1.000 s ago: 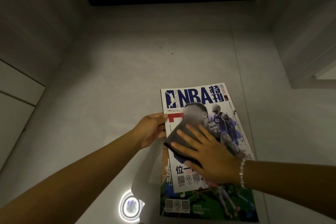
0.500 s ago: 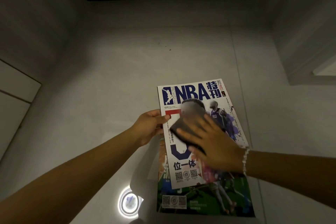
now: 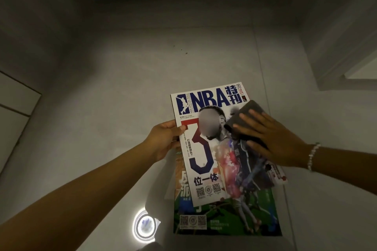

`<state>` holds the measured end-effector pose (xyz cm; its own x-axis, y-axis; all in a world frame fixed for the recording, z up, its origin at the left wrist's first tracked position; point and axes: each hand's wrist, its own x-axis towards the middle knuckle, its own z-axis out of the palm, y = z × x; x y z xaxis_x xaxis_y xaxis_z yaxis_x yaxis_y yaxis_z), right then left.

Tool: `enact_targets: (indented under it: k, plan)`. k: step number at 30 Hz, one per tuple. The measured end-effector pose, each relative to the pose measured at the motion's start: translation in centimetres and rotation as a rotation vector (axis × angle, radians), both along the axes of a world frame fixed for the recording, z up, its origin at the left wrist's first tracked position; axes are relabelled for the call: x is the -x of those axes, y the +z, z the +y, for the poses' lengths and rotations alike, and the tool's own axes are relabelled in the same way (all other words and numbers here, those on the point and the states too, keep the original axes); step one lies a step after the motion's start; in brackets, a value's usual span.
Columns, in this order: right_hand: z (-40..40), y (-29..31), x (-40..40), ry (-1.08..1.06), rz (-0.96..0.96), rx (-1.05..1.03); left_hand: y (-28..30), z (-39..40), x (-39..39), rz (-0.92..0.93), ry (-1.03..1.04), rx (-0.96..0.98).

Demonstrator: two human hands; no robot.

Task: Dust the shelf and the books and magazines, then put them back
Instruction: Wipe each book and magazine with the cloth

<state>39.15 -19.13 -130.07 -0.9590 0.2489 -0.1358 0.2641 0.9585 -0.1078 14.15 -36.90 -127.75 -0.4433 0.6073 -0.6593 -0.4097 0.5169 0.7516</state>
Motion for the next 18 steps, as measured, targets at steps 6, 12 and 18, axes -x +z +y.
enact_targets:
  k: [6,12,18]
  plan:
    - [-7.2,-0.3,-1.7,0.186,0.033,0.009,-0.1,0.0,-0.3,0.057,-0.011,0.003]
    - [-4.7,-0.2,0.2,0.380,0.005,-0.013,0.2,0.3,0.3,0.069,-0.063,0.038]
    - [1.1,-0.1,5.1,-0.012,-0.030,0.044,0.3,0.3,0.3,0.083,-0.084,0.048]
